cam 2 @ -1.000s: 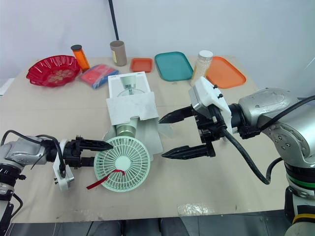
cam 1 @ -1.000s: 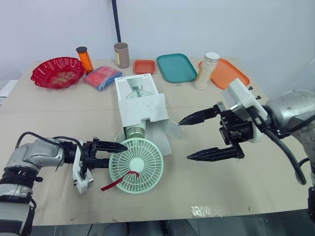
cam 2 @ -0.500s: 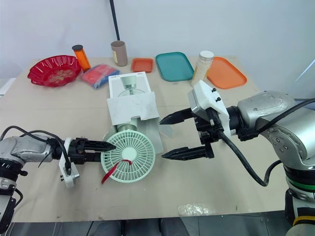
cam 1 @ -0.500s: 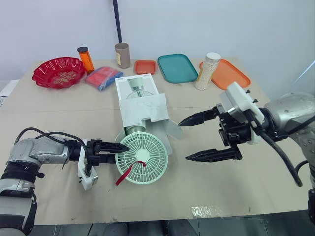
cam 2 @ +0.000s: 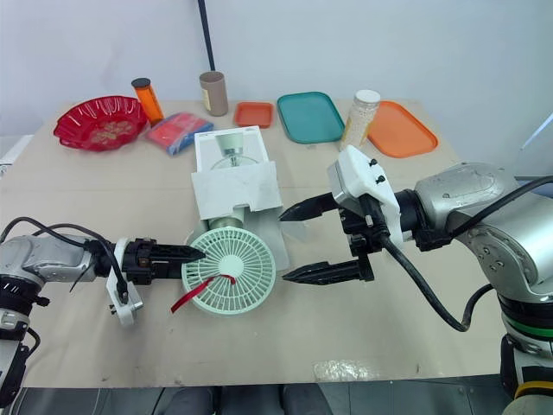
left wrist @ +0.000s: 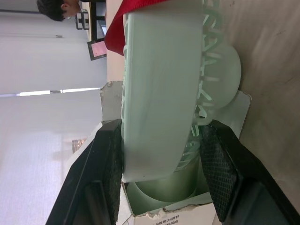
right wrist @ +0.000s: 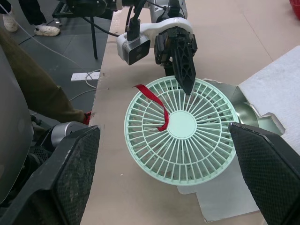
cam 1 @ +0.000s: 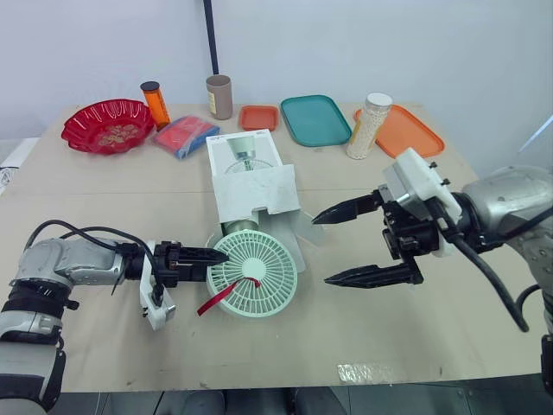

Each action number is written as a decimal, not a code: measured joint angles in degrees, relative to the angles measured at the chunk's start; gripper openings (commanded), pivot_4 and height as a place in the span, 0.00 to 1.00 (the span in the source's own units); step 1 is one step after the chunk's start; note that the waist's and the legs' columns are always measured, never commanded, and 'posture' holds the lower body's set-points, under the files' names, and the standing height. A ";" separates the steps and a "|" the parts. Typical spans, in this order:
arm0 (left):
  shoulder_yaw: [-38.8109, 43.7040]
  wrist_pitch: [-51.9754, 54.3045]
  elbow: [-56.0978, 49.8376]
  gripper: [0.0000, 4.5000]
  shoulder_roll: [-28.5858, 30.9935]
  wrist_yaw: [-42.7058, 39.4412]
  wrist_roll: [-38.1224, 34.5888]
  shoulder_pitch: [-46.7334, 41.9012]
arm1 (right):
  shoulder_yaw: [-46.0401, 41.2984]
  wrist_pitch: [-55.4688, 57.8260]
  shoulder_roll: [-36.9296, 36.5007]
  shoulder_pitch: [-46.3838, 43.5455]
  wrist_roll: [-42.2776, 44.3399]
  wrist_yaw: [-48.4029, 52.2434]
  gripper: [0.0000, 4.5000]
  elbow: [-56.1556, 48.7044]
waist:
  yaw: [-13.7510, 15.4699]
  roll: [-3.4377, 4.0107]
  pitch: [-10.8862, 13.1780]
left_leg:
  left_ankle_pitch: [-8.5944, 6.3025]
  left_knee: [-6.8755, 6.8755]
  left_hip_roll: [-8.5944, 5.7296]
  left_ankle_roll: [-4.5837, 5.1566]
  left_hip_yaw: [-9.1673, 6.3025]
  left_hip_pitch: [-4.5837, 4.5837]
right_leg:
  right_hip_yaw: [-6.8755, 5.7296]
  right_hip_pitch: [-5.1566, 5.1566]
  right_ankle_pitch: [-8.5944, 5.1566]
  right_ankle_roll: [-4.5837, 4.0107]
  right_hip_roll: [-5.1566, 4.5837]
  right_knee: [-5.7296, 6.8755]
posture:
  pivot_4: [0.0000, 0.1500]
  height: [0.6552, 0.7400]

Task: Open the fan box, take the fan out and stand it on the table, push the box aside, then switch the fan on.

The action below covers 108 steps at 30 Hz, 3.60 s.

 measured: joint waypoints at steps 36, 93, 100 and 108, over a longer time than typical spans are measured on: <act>-14.39 37.15 -33.01 0.42 22.59 -30.78 -71.41 17.70 | -7.17 6.25 -1.44 -1.31 5.56 -7.86 1.00 4.63 | 0.03 0.08 0.01 | -0.08 0.06 0.09 0.13 0.04 0.04 | -0.15 0.00 -0.02 -0.04 0.03 0.04 | 1.00 1.00; 57.45 94.60 -79.40 0.42 -10.82 -32.39 -83.63 73.01 | -5.03 5.27 3.05 -0.03 14.73 -12.07 1.00 -0.54 | 0.05 -0.08 0.00 | -0.22 0.11 0.17 0.34 0.09 0.18 | -0.07 0.17 -0.12 -0.06 0.14 -0.08 | 1.00 1.00; 58.10 96.61 -78.72 0.42 -11.02 -29.93 -83.10 72.02 | -4.34 5.15 3.31 -0.63 14.62 -10.85 1.00 -0.39 | 0.08 -0.10 -0.01 | -0.22 0.11 0.16 0.33 0.09 0.19 | -0.08 0.17 -0.13 -0.05 0.13 -0.08 | 1.00 1.00; 61.18 102.82 -73.13 0.42 -8.09 -25.04 -82.35 66.99 | -3.19 4.77 3.42 -0.72 13.38 -9.71 1.00 -0.33 | 0.07 -0.21 0.02 | -0.25 0.11 0.17 0.28 0.08 0.17 | -0.10 0.17 -0.15 -0.05 0.13 -0.10 | 1.00 1.00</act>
